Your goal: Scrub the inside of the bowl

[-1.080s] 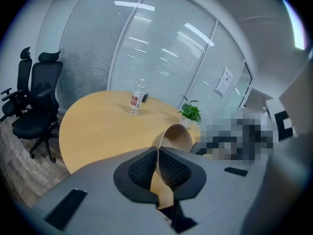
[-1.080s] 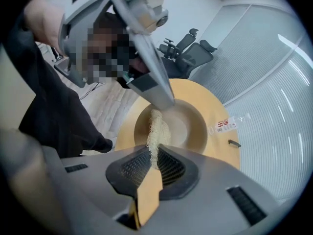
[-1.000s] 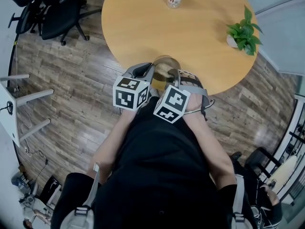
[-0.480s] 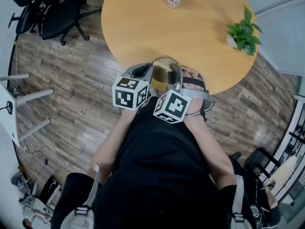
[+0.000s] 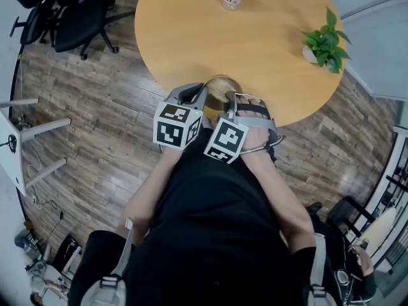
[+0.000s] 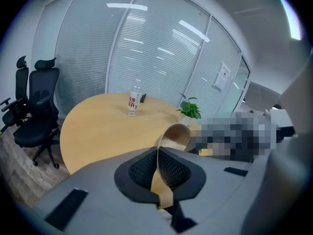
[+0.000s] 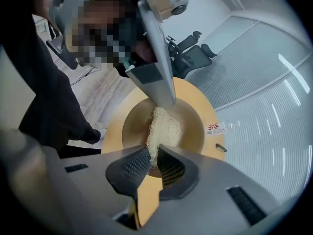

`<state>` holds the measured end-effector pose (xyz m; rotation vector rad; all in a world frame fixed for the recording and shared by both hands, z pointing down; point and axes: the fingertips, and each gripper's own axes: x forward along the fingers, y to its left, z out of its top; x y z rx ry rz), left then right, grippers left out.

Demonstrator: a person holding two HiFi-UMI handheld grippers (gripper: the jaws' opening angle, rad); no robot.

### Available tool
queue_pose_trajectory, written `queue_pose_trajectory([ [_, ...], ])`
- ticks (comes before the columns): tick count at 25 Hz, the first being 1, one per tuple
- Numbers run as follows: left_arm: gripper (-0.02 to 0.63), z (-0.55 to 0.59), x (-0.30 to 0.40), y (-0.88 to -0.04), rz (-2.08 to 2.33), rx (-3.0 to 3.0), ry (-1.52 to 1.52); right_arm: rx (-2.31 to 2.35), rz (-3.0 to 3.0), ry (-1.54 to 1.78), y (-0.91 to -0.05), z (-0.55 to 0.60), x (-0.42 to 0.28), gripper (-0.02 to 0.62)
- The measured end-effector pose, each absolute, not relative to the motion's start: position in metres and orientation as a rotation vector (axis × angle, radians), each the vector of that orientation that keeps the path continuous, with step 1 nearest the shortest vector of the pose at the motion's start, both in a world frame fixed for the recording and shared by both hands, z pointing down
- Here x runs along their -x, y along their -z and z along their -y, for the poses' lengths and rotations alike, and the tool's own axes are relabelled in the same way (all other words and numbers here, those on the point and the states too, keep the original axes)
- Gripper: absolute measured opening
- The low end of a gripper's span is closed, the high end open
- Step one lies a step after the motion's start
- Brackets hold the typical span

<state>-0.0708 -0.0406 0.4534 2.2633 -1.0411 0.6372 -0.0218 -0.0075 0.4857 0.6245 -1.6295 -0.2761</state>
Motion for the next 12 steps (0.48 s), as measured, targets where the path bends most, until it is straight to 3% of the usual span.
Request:
queue_pose_trajectory([
  [12,0.020,0.040,0.084,-0.471,1.091,-2.223,-0.727,-0.467,1.762,0.020,-0.499,-0.024,0.039,0.040],
])
